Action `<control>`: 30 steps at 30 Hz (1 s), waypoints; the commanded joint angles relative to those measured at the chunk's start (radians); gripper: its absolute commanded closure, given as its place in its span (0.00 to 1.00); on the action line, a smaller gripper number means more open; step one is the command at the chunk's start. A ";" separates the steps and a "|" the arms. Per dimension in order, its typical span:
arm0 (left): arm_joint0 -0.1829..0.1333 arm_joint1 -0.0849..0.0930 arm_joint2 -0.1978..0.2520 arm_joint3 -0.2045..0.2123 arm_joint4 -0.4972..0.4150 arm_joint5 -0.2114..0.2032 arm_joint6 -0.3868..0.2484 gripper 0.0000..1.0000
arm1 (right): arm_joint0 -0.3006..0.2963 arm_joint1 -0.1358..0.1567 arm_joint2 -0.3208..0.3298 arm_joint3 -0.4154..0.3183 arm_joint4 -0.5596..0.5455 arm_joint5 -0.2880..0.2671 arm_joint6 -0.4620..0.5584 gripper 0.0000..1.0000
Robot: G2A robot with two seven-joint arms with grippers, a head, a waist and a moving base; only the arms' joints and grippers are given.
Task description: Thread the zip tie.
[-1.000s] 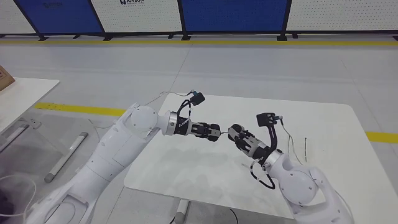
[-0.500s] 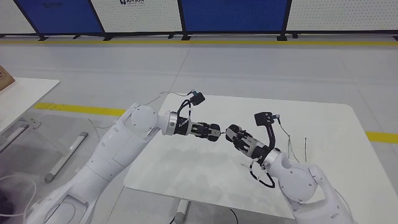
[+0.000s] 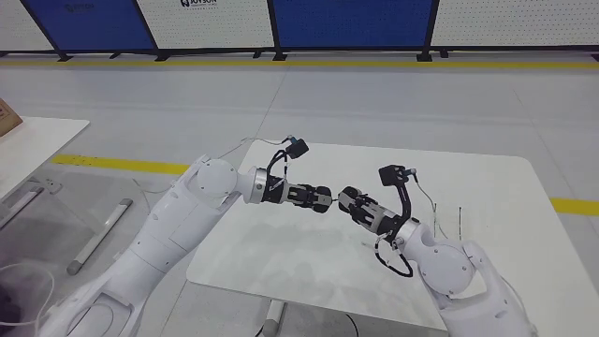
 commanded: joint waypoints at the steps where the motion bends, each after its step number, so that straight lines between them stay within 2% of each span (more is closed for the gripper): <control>1: 0.000 0.000 0.000 0.000 0.000 0.000 0.000 1.00 | 0.000 0.000 0.000 0.000 0.000 0.000 0.000 1.00; 16: 0.000 0.000 0.000 0.000 0.000 0.000 0.000 1.00 | 0.003 -0.002 -0.008 0.005 0.007 -0.002 -0.006 1.00; 24: 0.000 0.000 0.000 0.000 0.000 0.000 0.000 1.00 | 0.006 -0.005 -0.006 0.014 0.045 0.009 -0.013 1.00; 25: 0.000 0.000 0.000 0.000 0.000 0.000 0.000 1.00 | 0.006 -0.005 -0.005 0.013 0.046 0.010 -0.013 0.95; 27: 0.000 0.000 0.000 0.000 0.000 0.000 0.000 1.00 | 0.004 -0.005 -0.004 0.012 0.051 0.012 -0.010 0.75; 30: 0.000 0.000 0.000 0.000 0.000 0.000 0.000 1.00 | 0.001 -0.004 -0.001 0.008 0.053 0.016 -0.010 0.58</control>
